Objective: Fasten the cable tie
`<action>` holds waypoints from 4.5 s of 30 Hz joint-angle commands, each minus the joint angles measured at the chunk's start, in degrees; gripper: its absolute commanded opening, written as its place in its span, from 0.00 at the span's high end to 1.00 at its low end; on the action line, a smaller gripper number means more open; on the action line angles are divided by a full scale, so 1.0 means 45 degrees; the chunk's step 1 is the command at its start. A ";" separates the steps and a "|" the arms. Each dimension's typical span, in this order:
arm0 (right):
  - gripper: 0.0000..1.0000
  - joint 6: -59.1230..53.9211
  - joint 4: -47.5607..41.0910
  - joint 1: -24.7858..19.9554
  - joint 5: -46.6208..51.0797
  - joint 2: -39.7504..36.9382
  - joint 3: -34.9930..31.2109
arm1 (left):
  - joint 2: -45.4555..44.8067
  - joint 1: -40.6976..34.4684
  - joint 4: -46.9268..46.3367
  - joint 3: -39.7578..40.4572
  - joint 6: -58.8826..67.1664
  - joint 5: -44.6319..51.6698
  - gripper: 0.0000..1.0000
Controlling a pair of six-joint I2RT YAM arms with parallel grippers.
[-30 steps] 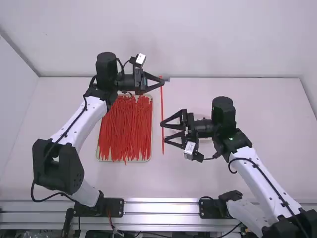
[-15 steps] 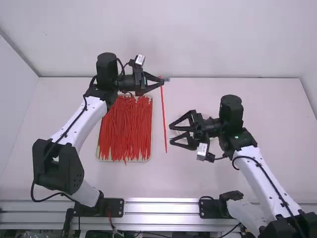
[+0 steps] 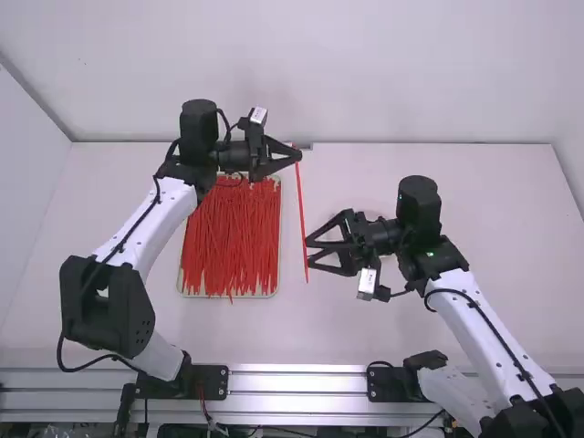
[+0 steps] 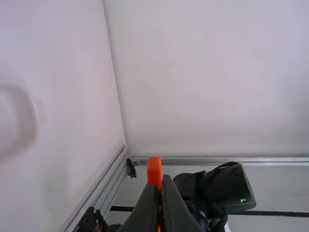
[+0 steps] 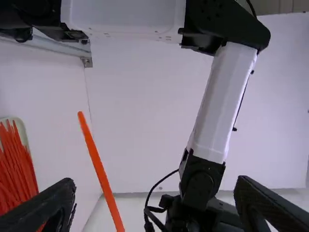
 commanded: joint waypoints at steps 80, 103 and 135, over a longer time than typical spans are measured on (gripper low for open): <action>1.00 0.0117 -0.0355 0.0005 -0.0602 0.0063 -0.0087 | -0.0049 -0.0758 0.0384 0.0296 0.0840 -0.0505 0.99; 1.00 0.0563 -0.0282 0.0015 -0.0121 0.0063 -0.0087 | -0.0049 -0.0758 -0.0214 0.0291 0.1841 -0.0175 0.99; 1.00 0.0597 0.0092 -0.0068 0.0073 0.0063 -0.0087 | -0.0049 -0.0937 -0.0073 -0.0053 0.2030 0.0267 0.99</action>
